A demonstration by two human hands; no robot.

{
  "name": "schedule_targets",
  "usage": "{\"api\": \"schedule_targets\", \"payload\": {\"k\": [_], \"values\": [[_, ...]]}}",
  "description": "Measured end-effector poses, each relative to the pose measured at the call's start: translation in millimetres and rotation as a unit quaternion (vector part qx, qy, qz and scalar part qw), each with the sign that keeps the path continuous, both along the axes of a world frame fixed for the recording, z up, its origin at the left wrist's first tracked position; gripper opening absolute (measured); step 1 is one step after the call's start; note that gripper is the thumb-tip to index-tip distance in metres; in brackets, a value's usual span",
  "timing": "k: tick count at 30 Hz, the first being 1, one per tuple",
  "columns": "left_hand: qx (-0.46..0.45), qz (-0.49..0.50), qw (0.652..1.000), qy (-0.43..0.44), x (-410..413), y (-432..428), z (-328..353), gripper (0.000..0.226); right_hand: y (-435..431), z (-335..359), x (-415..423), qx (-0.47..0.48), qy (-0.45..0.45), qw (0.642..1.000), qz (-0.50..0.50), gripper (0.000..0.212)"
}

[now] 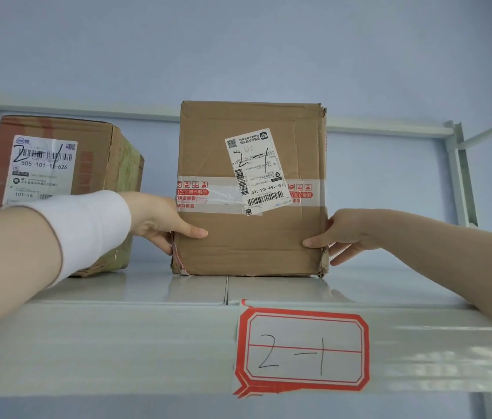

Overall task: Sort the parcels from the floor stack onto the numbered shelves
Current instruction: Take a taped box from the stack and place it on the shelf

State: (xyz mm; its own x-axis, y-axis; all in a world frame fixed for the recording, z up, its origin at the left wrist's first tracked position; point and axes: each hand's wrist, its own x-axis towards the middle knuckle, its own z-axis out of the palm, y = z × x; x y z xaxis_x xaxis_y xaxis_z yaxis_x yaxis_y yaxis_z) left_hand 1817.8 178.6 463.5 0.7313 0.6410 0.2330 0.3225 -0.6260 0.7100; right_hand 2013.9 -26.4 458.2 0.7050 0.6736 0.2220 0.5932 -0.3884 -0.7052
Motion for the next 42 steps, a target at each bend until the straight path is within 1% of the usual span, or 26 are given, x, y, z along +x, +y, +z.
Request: {"api": "schedule_targets", "payload": {"k": [4,7,9,12,15,18,21,25,28,34,36,38,40,42], "values": [[-0.002,0.028,1.000,0.003,2.7,-2.5,-1.0,0.058,-0.7,-2.5,-3.9,0.001,0.001,1.000,-0.017,0.057],[0.021,0.059,0.998,0.027,2.8,-8.2,1.3,0.079,-2.2,-1.9,-8.6,-0.024,-0.002,0.999,-0.044,0.075],[0.051,0.079,0.994,0.051,-1.2,-14.3,4.1,0.089,-5.8,0.6,-12.9,-0.049,-0.023,0.997,-0.059,0.088],[0.095,0.113,0.987,0.069,-11.8,-27.5,9.6,0.092,-17.8,4.0,-19.0,-0.067,-0.070,0.992,-0.076,0.090],[0.111,0.140,0.981,0.073,-26.1,-49.6,11.9,0.097,-33.0,3.8,-28.2,-0.066,-0.111,0.988,-0.080,0.089],[0.144,0.170,0.972,0.075,-38.7,-79.9,5.2,0.093,-47.7,2.5,-41.0,-0.058,-0.132,0.987,-0.070,0.088],[0.177,0.188,0.963,0.074,-49.7,-114.6,-3.6,0.085,-62.1,-2.1,-57.8,-0.053,-0.158,0.984,-0.062,0.082],[0.209,0.205,0.954,0.067,-63.5,-158.4,-15.6,0.077,-81.6,-14.2,-84.0,-0.033,-0.187,0.981,-0.032,0.065],[0.228,0.202,0.951,0.058,-75.1,-189.2,-22.1,0.070,-98.0,-20.8,-106.3,-0.020,-0.201,0.979,-0.013,0.060],[0.275,0.207,0.938,0.049,-106.8,-232.7,-30.9,0.068,-126.3,-28.9,-158.5,-0.012,-0.254,0.967,0.021,0.059],[0.277,0.198,0.939,0.050,-121.9,-243.6,-36.6,0.057,-134.0,-35.9,-177.7,-0.031,-0.279,0.960,0.012,0.059],[0.285,0.193,0.937,0.050,-137.2,-249.2,-45.2,0.037,-139.2,-45.5,-194.8,-0.046,-0.322,0.945,-0.002,0.060],[0.286,0.189,0.938,0.046,-153.1,-253.4,-55.2,0.038,-141.0,-57.1,-209.5,-0.037,-0.360,0.932,-0.007,0.067],[0.272,0.197,0.941,0.047,-169.4,-260.4,-67.8,0.035,-142.7,-70.6,-228.3,-0.034,-0.385,0.922,0.008,0.073]]}}
